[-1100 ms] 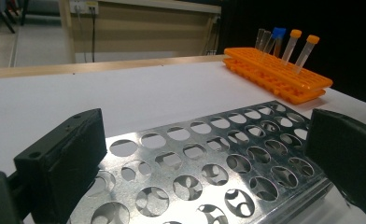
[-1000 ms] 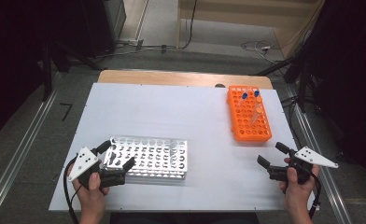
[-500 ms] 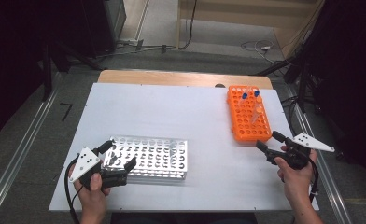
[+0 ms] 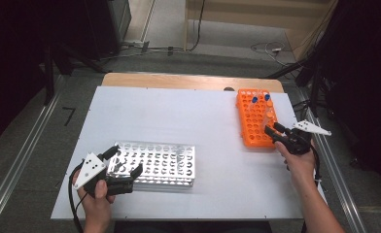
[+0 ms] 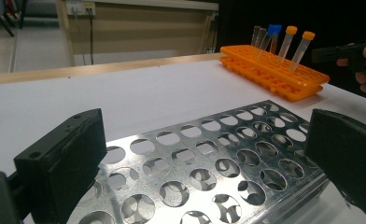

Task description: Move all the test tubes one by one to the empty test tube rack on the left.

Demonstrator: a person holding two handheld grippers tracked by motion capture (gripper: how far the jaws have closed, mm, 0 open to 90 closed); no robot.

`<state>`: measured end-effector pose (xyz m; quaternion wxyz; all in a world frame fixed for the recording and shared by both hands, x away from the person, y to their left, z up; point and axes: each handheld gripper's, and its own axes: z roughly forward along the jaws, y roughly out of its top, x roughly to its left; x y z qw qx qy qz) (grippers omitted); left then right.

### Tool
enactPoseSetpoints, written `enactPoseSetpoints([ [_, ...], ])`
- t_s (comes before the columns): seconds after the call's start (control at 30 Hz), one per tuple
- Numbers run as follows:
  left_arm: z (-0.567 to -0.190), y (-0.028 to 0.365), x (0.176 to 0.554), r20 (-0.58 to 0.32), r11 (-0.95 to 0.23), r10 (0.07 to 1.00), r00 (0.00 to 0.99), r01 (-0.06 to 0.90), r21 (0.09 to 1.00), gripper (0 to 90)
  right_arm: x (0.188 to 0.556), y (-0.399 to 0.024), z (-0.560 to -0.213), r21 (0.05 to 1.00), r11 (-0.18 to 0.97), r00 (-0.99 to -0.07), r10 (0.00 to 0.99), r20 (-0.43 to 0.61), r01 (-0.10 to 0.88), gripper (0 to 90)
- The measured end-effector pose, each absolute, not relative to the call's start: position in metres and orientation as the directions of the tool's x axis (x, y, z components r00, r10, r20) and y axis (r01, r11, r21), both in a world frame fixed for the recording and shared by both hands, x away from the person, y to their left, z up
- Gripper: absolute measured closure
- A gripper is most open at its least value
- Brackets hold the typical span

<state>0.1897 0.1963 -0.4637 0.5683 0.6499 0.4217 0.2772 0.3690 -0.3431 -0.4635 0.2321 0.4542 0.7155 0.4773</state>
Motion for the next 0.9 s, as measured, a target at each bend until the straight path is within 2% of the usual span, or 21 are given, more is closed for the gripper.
enactPoseSetpoints([
  [0.4,-0.465,0.191,0.190,-0.109,-0.017,0.856,0.506,0.237,0.971,0.0,0.398,-0.331,-0.474,0.857,0.181,-0.451,0.890,0.066,0.482,55.6],
  [0.57,-0.465,0.191,0.189,-0.111,-0.014,0.857,0.504,0.238,0.971,0.0,0.401,-0.330,-0.479,0.870,0.187,-0.450,0.892,0.043,0.455,60.2],
  [0.73,-0.465,0.191,0.189,-0.106,-0.019,0.858,0.503,0.237,0.971,0.0,0.401,-0.324,-0.481,0.877,0.207,-0.460,0.887,0.018,0.433,72.1],
  [0.9,-0.463,0.191,0.187,-0.103,-0.020,0.858,0.504,0.234,0.972,0.0,0.400,-0.322,-0.480,0.882,0.211,-0.456,0.890,0.006,0.422,72.8],
])
